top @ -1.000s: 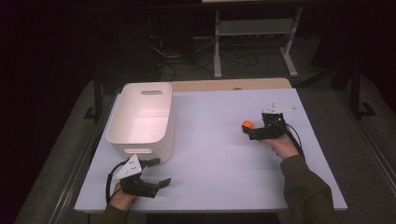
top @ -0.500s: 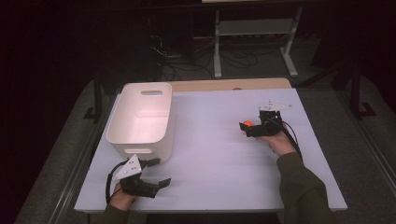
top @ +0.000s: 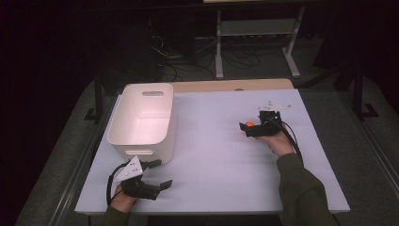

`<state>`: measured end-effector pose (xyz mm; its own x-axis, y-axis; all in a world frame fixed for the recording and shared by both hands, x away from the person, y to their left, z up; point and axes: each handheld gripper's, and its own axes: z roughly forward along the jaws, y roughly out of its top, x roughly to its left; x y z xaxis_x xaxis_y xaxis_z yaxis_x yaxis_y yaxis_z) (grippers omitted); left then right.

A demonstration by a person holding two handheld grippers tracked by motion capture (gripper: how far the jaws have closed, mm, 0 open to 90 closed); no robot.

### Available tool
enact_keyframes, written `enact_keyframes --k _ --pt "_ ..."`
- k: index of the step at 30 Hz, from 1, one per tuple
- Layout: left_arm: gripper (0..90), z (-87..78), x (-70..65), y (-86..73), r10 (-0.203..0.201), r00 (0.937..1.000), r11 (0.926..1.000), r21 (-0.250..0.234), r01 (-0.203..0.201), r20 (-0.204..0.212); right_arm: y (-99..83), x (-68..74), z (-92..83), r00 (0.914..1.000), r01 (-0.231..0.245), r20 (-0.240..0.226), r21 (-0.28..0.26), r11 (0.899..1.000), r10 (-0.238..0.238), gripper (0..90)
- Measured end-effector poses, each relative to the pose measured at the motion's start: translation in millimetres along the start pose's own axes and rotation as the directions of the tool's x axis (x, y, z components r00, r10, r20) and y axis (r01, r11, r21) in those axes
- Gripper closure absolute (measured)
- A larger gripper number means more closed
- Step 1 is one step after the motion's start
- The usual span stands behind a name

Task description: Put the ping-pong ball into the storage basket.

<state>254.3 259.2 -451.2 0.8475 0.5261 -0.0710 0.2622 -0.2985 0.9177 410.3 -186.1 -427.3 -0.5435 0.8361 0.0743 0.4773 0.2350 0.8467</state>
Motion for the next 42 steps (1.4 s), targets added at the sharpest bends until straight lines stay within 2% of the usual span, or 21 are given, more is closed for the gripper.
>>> enact_keyframes --k 24,42 --pt "14.1 0.1 -0.2 0.0 0.003 1.0000 1.0000 0.000 -0.003 -0.001 -9.6 -4.6 18.3 1.0000 -0.003 0.009 0.060 0.998 0.002 0.0" --pt "14.1 0.0 -0.4 -0.1 0.004 1.0000 1.0000 -0.002 -0.004 0.000 -16.3 -2.7 29.1 1.0000 0.001 0.008 0.110 0.994 -0.002 0.0"
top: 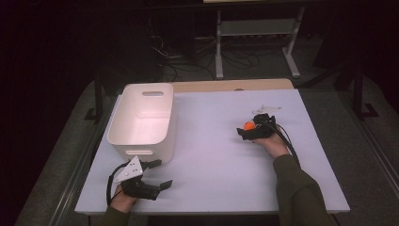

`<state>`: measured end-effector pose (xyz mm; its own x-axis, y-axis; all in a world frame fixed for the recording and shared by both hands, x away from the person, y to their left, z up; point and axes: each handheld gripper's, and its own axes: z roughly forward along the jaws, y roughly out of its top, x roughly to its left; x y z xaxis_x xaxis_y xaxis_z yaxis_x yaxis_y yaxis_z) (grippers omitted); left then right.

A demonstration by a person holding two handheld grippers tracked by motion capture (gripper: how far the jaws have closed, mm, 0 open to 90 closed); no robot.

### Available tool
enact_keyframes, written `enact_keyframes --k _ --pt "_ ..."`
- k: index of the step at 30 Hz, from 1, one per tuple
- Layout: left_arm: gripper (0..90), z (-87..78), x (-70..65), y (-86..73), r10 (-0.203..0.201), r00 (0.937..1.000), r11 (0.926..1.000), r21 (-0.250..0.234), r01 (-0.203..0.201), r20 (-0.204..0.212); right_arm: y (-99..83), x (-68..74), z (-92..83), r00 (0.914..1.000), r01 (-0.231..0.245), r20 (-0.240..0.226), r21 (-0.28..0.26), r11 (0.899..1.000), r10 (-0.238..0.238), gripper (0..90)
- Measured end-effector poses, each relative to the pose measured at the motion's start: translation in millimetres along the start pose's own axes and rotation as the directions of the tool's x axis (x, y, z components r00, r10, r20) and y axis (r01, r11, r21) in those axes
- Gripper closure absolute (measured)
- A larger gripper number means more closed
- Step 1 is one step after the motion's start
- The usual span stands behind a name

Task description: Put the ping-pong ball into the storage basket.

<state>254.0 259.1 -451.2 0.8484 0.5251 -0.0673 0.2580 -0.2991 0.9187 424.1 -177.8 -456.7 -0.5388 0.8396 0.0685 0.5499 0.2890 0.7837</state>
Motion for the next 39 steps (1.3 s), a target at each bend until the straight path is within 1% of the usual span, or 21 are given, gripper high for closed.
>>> enact_keyframes --k 7,10,20,27,39 --pt "14.1 0.1 0.0 0.0 0.001 1.0000 1.0000 0.001 -0.001 0.000 -1.5 0.4 2.6 1.0000 0.007 0.003 0.019 1.000 -0.007 0.4" --pt "14.1 0.1 0.1 0.0 0.001 1.0000 1.0000 0.001 -0.001 0.000 -1.8 1.1 3.1 0.9999 0.009 0.006 0.025 1.000 -0.009 2.2" --pt "14.2 0.2 0.0 0.1 0.001 1.0000 1.0000 0.002 -0.001 0.000 -1.9 -0.4 2.2 1.0000 -0.006 0.008 0.028 1.000 0.006 11.0" --pt "14.1 0.3 -0.1 0.1 0.001 1.0000 1.0000 0.002 -0.001 0.000 -2.8 -0.7 3.2 0.9999 -0.005 0.014 0.039 0.999 0.004 14.6" --pt "14.2 0.2 -0.2 0.1 0.002 1.0000 1.0000 0.003 -0.002 0.000 -2.8 -1.6 2.2 0.9998 -0.020 0.004 0.033 0.999 0.020 26.9"
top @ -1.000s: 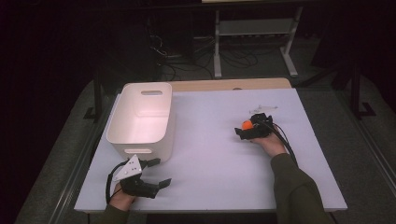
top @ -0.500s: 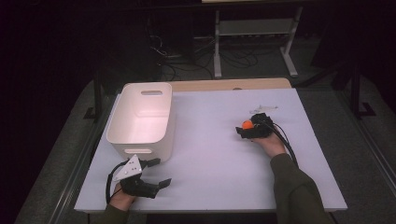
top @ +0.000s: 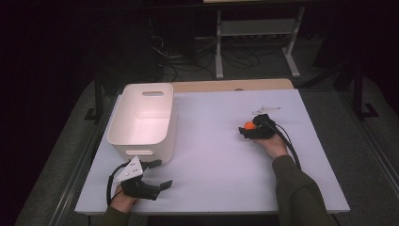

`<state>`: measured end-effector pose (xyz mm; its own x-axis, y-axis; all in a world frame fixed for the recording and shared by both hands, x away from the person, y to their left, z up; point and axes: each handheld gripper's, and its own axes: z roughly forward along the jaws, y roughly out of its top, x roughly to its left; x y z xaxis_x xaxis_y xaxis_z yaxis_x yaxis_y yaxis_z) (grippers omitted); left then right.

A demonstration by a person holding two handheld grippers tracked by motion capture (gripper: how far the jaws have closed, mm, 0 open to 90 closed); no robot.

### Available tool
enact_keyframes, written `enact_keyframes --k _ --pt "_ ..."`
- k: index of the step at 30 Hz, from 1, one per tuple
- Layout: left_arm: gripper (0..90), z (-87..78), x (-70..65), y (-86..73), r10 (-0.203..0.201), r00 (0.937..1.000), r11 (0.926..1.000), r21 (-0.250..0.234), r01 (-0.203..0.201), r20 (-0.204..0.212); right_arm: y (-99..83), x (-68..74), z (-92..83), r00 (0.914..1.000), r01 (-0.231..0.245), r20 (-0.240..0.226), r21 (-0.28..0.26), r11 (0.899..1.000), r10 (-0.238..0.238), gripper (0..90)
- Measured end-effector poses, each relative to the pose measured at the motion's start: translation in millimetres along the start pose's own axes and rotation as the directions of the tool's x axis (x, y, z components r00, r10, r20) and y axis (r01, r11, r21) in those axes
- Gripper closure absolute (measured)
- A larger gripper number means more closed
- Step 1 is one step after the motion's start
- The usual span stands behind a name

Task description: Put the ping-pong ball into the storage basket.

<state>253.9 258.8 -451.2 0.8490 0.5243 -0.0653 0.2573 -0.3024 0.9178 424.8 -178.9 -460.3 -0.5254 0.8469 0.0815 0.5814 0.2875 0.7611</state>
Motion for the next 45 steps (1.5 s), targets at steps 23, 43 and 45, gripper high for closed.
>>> enact_keyframes --k 23,43,45 --pt "14.2 0.0 -0.3 -0.1 0.001 1.0000 1.0000 -0.001 -0.001 0.000 -1.1 -3.0 -0.6 0.9998 -0.020 -0.004 0.010 1.000 0.020 44.6" --pt "14.1 0.0 -0.5 -0.1 0.000 1.0000 1.0000 -0.003 0.000 0.000 -1.1 -5.0 -2.1 0.9995 -0.029 -0.013 0.014 0.999 0.030 48.9" --pt "14.1 0.0 -0.4 -0.1 0.001 1.0000 1.0000 -0.002 -0.001 0.000 -0.9 -4.3 -2.4 0.9995 -0.027 -0.016 0.017 0.999 0.027 48.9"
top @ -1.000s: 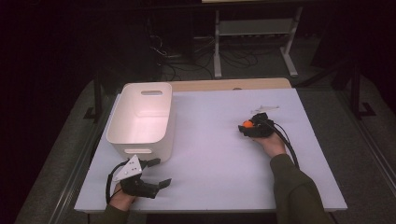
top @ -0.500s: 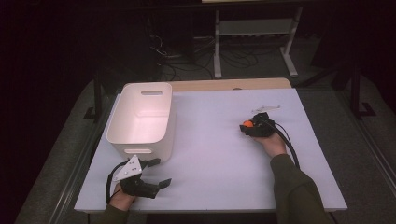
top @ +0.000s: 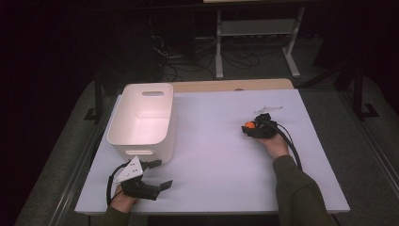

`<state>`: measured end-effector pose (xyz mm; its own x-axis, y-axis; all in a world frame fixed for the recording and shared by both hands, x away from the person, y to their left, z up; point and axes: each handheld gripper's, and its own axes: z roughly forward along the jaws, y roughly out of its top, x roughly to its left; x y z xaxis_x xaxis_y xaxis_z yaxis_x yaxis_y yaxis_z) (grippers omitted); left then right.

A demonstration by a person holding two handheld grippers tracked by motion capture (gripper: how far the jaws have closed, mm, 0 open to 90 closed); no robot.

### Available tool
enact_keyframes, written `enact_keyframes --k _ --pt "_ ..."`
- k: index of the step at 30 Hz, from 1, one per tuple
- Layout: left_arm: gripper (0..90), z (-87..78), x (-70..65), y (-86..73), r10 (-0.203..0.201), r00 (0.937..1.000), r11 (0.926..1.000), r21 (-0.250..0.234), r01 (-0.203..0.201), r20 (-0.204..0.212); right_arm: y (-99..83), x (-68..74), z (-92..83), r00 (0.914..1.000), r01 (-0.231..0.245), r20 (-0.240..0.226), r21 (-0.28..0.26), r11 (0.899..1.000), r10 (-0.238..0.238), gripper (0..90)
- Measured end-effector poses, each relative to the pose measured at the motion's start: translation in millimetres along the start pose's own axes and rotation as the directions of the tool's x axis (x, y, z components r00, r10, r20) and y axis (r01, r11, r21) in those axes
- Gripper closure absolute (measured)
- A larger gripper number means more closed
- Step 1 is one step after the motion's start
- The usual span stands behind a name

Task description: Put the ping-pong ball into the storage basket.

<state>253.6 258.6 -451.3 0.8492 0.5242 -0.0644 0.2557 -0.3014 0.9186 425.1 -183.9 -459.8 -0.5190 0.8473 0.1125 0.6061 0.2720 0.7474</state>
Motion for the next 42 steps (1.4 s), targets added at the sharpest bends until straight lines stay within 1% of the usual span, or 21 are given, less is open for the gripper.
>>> enact_keyframes --k 10,19,30,34,42 --pt "14.1 0.0 -0.2 0.0 0.001 1.0000 1.0000 0.000 -0.001 0.000 1.6 1.5 -3.0 0.9999 -0.001 -0.013 -0.004 1.000 0.001 49.1" --pt "14.1 0.2 -0.4 0.0 0.003 1.0000 1.0000 0.000 -0.003 -0.001 3.6 2.5 -8.0 0.9993 -0.008 -0.036 -0.004 1.000 0.008 49.3" --pt "14.2 0.3 -0.2 0.1 0.001 1.0000 1.0000 0.002 -0.001 0.000 6.0 7.6 -12.5 0.9985 0.011 -0.054 -0.007 1.000 -0.012 49.4" --pt "14.1 0.3 -0.1 0.1 0.001 1.0000 1.0000 0.002 -0.001 0.001 6.2 9.6 -13.0 0.9980 0.011 -0.062 -0.004 1.000 -0.011 49.4" --pt "14.1 0.4 -0.1 0.1 0.000 1.0000 1.0000 0.002 0.000 0.001 7.8 14.6 -15.4 0.9967 0.030 -0.075 -0.005 1.000 -0.030 49.4"
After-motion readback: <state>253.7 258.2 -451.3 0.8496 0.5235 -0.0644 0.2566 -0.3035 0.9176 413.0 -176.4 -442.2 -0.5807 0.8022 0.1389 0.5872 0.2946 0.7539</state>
